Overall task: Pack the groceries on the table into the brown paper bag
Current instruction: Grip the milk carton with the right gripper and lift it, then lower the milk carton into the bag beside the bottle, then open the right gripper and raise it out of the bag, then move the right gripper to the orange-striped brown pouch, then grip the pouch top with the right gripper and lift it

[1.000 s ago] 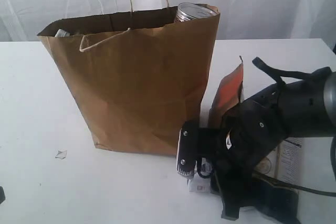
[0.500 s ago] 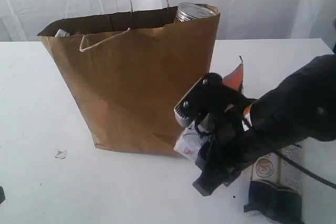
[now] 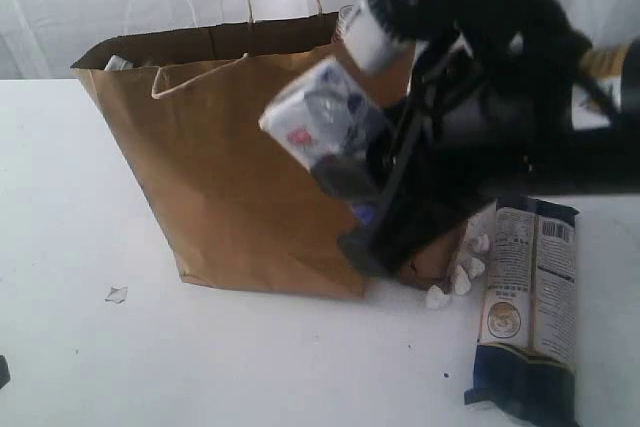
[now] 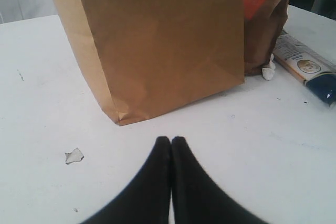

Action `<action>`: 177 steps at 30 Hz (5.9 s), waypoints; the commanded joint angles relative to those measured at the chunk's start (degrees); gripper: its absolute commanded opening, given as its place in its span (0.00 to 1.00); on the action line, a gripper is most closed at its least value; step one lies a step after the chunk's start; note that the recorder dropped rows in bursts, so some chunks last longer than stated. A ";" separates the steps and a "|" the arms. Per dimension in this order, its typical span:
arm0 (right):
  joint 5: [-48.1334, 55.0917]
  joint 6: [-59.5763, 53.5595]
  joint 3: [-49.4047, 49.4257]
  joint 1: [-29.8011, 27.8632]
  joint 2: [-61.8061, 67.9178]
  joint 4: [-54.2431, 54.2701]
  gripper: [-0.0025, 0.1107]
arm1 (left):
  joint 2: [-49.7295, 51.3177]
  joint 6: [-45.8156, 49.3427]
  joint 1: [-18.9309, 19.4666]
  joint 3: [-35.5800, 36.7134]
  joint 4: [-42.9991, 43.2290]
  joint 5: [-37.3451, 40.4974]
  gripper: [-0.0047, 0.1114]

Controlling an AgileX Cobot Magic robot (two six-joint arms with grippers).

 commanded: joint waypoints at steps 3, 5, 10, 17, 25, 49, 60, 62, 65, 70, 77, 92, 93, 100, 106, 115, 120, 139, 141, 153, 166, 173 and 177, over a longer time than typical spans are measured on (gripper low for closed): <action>-8.32 -0.77 -8.78 -0.02 3.69 -10.48 0.02 | -0.30 0.10 -0.02 0.19 -0.57 0.19 0.04; -8.57 -2.26 -11.07 -0.02 6.08 -13.25 0.02 | -0.30 0.10 -0.02 0.19 -0.57 0.19 0.04; -10.00 -10.40 -16.78 -0.02 12.50 -16.36 0.02 | -0.30 0.10 -0.02 0.19 -0.57 0.19 0.04; -12.77 -12.82 -26.79 -3.50 22.15 -23.36 0.02 | -0.30 0.10 -0.02 0.19 -0.57 0.19 0.04; -8.48 -18.02 -29.02 -4.53 27.62 -22.45 0.02 | -0.30 0.10 -0.02 0.19 -0.57 0.19 0.04; 1.24 -24.06 -30.79 -4.53 29.37 -16.84 0.02 | -0.30 0.10 -0.02 0.19 -0.57 0.19 0.04; 2.58 -31.60 -32.04 -4.53 29.37 -10.07 0.02 | -0.30 0.10 -0.02 0.19 -0.57 0.19 0.04; 2.73 -33.09 -32.14 -4.53 29.49 -9.40 0.02 | -0.30 0.10 -0.02 0.19 -0.57 0.19 0.04; 4.53 -33.07 -33.01 -4.53 30.40 -9.01 0.08 | -0.30 0.10 -0.02 0.19 -0.57 0.19 0.04; 4.67 -32.91 -33.60 -4.33 30.50 -8.09 0.48 | -0.30 0.10 -0.02 0.19 -0.57 0.19 0.04; 4.50 -31.24 -33.60 -4.33 30.50 -7.96 0.54 | -0.30 0.10 -0.02 0.19 -0.57 0.19 0.04; 7.46 -25.12 -33.60 -4.00 28.28 -9.72 0.54 | -0.30 0.10 -0.02 0.19 -0.57 0.19 0.04; 6.72 -22.41 -33.60 -4.00 27.35 -11.12 0.54 | -0.30 0.10 -0.02 0.19 -0.57 0.19 0.04; 6.06 -4.51 -33.47 -4.00 20.20 -19.51 0.54 | -0.30 0.10 -0.02 0.19 -0.57 0.19 0.04; 7.11 4.57 -30.49 -4.00 12.18 -22.92 0.54 | -0.30 0.10 -0.02 0.19 -0.57 0.19 0.04; 11.03 22.75 -24.22 -4.00 -1.10 -29.48 0.54 | -0.30 0.10 -0.02 0.19 -0.57 0.19 0.04; 19.52 37.59 -19.28 -4.00 -8.08 -36.28 0.54 | -0.30 0.10 -0.02 0.19 -0.57 0.19 0.04; 25.41 68.28 -1.83 -5.58 -8.71 -44.99 0.54 | -0.30 0.10 -0.02 0.19 -0.57 0.19 0.04; 24.23 70.01 -1.36 -6.66 -6.70 -45.25 0.54 | -0.30 0.10 -0.02 0.19 -0.57 0.19 0.04; 12.76 69.89 -1.42 -14.91 7.62 -40.04 0.54 | -0.30 0.10 -0.02 0.19 -0.57 0.19 0.04; 1.24 66.65 -1.66 -17.20 20.71 -37.69 0.54 | -0.30 0.10 -0.02 0.19 -0.57 0.19 0.04; -2.78 66.65 -1.66 -19.45 25.46 -37.69 0.54 | -0.30 0.10 -0.02 0.19 -0.57 0.19 0.04; -5.85 66.36 -1.66 -19.97 27.19 -37.69 0.51 | -0.30 0.10 -0.02 0.19 -0.57 0.19 0.04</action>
